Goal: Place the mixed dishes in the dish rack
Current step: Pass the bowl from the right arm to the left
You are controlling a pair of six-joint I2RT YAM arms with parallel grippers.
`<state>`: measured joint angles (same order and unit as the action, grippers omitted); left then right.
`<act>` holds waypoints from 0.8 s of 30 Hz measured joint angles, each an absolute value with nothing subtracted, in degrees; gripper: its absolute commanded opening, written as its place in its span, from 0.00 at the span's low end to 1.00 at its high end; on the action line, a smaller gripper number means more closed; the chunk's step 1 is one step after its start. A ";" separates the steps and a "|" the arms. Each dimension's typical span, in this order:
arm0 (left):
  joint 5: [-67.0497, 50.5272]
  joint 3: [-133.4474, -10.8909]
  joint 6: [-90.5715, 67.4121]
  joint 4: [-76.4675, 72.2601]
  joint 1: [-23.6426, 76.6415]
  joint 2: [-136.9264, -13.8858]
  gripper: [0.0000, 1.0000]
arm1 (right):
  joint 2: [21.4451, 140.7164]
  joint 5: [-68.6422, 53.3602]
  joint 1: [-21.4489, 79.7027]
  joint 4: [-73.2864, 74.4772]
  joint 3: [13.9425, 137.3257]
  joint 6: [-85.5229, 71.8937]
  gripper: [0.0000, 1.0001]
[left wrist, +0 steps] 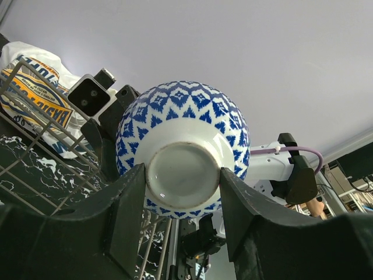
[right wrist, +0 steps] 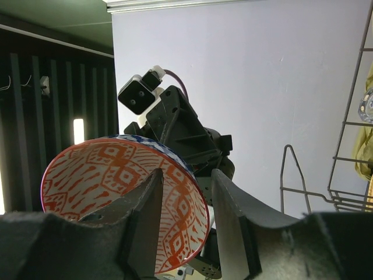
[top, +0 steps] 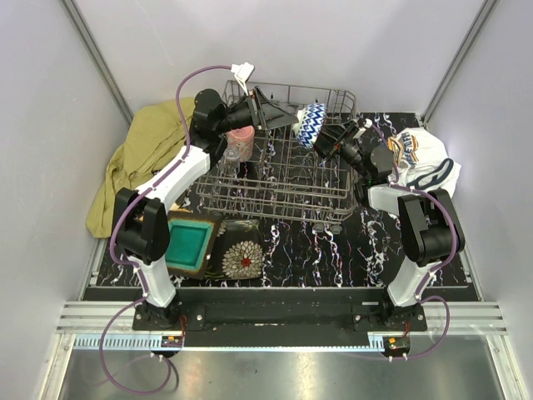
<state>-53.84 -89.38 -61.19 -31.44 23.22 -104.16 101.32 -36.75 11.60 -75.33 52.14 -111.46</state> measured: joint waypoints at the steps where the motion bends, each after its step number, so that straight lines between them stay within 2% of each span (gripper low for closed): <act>1: -53.84 -89.38 -61.25 -31.46 23.22 -104.20 0.00 | 101.32 -36.75 11.60 -75.33 52.10 -111.46 0.46; 24: -53.89 -89.38 -61.91 -31.81 21.39 -104.47 0.00 | 98.70 -37.08 9.04 -75.20 48.86 -111.48 0.50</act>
